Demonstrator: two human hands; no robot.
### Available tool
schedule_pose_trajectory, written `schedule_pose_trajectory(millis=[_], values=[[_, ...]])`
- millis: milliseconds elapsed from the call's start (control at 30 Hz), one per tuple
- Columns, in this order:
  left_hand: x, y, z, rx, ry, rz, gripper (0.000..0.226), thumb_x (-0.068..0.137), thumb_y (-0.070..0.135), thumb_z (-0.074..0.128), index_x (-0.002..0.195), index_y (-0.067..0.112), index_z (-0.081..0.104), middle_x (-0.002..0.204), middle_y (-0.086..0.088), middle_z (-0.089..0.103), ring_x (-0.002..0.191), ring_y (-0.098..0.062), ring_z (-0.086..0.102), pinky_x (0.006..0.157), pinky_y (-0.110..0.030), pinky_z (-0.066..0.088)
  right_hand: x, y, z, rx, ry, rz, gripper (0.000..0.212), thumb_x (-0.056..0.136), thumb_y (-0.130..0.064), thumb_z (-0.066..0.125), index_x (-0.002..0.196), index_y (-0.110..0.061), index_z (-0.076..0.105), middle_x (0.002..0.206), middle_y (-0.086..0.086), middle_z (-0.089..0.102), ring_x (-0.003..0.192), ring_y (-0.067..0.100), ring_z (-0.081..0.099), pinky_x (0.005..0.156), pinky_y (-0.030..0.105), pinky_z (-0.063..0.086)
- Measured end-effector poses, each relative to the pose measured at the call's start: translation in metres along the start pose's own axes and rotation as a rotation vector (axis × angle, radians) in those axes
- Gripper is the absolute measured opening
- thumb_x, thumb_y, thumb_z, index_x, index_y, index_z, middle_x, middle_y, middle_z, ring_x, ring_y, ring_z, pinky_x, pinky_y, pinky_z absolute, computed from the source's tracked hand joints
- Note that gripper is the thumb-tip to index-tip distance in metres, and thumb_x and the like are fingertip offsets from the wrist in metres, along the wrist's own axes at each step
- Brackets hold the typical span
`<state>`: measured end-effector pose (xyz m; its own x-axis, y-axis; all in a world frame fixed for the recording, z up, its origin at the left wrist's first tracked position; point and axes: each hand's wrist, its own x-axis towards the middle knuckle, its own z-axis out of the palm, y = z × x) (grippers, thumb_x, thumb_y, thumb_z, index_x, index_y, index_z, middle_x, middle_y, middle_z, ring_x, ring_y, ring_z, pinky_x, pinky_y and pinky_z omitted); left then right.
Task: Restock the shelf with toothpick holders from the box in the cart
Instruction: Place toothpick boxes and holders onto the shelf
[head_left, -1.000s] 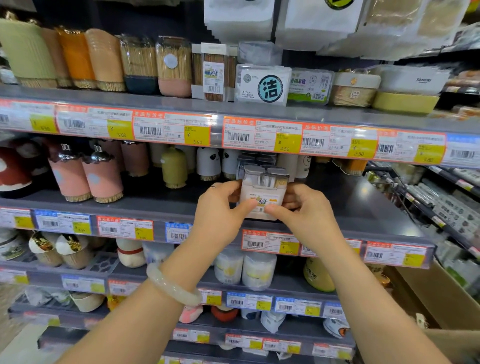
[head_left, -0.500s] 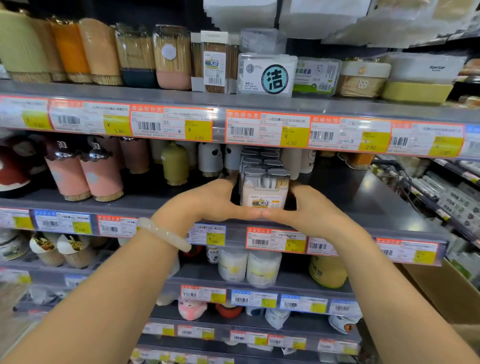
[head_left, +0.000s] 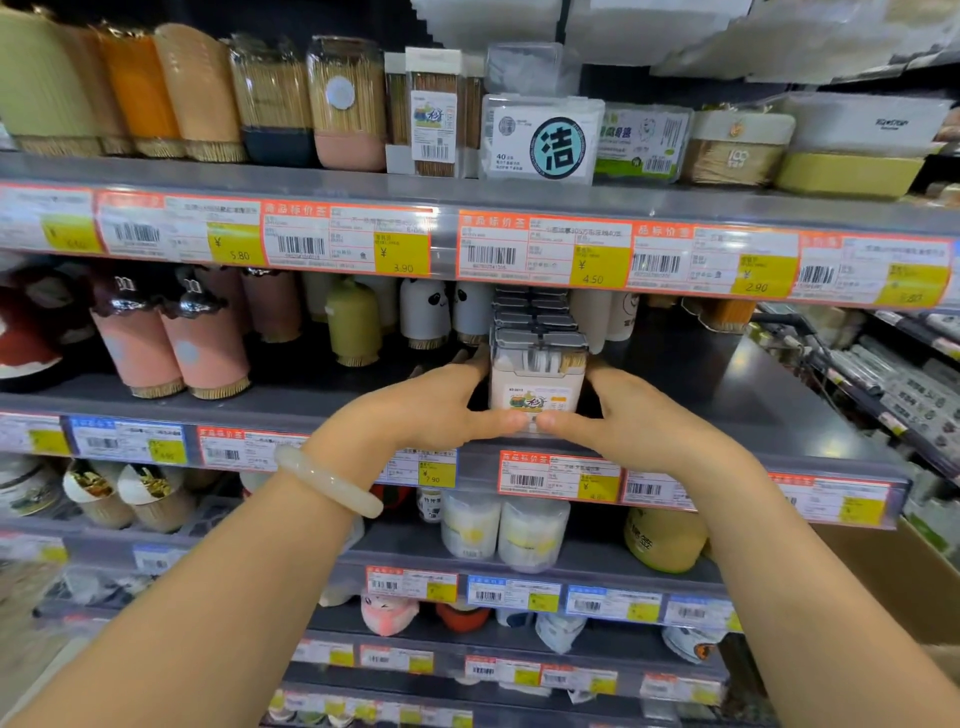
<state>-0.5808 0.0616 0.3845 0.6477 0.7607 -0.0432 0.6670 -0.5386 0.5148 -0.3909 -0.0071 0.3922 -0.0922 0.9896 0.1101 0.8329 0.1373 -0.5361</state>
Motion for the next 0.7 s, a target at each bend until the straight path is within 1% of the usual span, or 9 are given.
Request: schedule_pose_trajectory(millis=[100, 167, 233, 400, 467, 567, 633, 700], values=[[-0.001, 0.003, -0.001, -0.005, -0.009, -0.009, 0.078, 0.082, 0.062, 0.049, 0.148, 0.030, 0.021, 0.154, 0.008, 0.028, 0.141, -0.012, 0.024, 0.116, -0.044, 0.020, 0.001, -0.001, -0.003, 0.002, -0.025, -0.013, 0.059, 0.086, -0.043, 0.063, 0.137, -0.027, 0.039, 0.131, -0.012, 0.052, 0.112, 0.004, 0.048, 0.091, 0.020, 0.038], [-0.001, 0.005, -0.002, -0.009, -0.015, -0.011, 0.076, 0.085, 0.057, 0.051, 0.149, 0.030, 0.019, 0.153, 0.008, 0.028, 0.140, -0.012, 0.026, 0.116, -0.043, 0.022, 0.002, -0.002, -0.003, 0.002, -0.043, -0.021, 0.059, 0.086, -0.042, 0.063, 0.137, -0.026, 0.039, 0.131, -0.012, 0.052, 0.111, 0.003, 0.048, 0.091, 0.019, 0.038], [-0.003, 0.007, -0.004, -0.014, -0.022, -0.013, 0.075, 0.087, 0.054, 0.051, 0.149, 0.028, 0.019, 0.153, 0.007, 0.029, 0.139, -0.012, 0.029, 0.115, -0.041, 0.024, 0.004, 0.000, -0.003, -0.003, -0.040, -0.028, 0.059, 0.085, -0.044, 0.063, 0.137, -0.026, 0.041, 0.132, -0.011, 0.053, 0.114, 0.005, 0.050, 0.094, 0.022, 0.041], [-0.004, 0.013, -0.005, -0.032, -0.016, -0.024, 0.068, 0.089, 0.049, 0.052, 0.147, 0.027, 0.025, 0.147, 0.007, 0.039, 0.133, -0.012, 0.037, 0.114, -0.038, 0.027, 0.006, 0.002, 0.000, 0.012, -0.031, -0.026, 0.059, 0.084, -0.045, 0.064, 0.136, -0.025, 0.045, 0.132, -0.011, 0.054, 0.119, 0.007, 0.051, 0.098, 0.024, 0.042], [-0.005, 0.014, -0.006, -0.051, -0.018, -0.028, 0.067, 0.090, 0.047, 0.053, 0.148, 0.026, 0.025, 0.146, 0.007, 0.040, 0.131, -0.011, 0.039, 0.112, -0.033, 0.029, 0.006, 0.003, 0.000, 0.017, -0.019, -0.019, 0.059, 0.084, -0.046, 0.064, 0.136, -0.026, 0.045, 0.132, -0.011, 0.054, 0.118, 0.008, 0.051, 0.099, 0.026, 0.042], [-0.005, 0.016, -0.006, -0.066, -0.016, -0.024, 0.066, 0.091, 0.044, 0.053, 0.147, 0.026, 0.026, 0.145, 0.008, 0.041, 0.129, -0.011, 0.040, 0.107, -0.025, 0.031, 0.006, 0.003, -0.001, 0.031, -0.008, -0.011, 0.058, 0.084, -0.044, 0.064, 0.136, -0.026, 0.044, 0.132, -0.010, 0.054, 0.117, 0.008, 0.051, 0.097, 0.024, 0.042], [-0.005, 0.016, -0.005, -0.066, 0.003, -0.026, 0.064, 0.090, 0.044, 0.054, 0.146, 0.025, 0.028, 0.143, 0.007, 0.044, 0.128, -0.012, 0.042, 0.105, -0.026, 0.033, 0.006, 0.002, 0.000, 0.036, -0.010, -0.010, 0.057, 0.085, -0.044, 0.065, 0.135, -0.027, 0.045, 0.132, -0.010, 0.055, 0.115, 0.007, 0.052, 0.095, 0.023, 0.041], [-0.005, 0.014, -0.005, -0.072, 0.029, -0.031, 0.065, 0.088, 0.045, 0.057, 0.145, 0.022, 0.033, 0.141, 0.005, 0.046, 0.126, -0.013, 0.044, 0.106, -0.029, 0.036, 0.005, 0.001, 0.000, 0.028, -0.009, -0.001, 0.055, 0.085, -0.043, 0.065, 0.134, -0.027, 0.046, 0.131, -0.009, 0.055, 0.114, 0.008, 0.052, 0.094, 0.022, 0.041]])
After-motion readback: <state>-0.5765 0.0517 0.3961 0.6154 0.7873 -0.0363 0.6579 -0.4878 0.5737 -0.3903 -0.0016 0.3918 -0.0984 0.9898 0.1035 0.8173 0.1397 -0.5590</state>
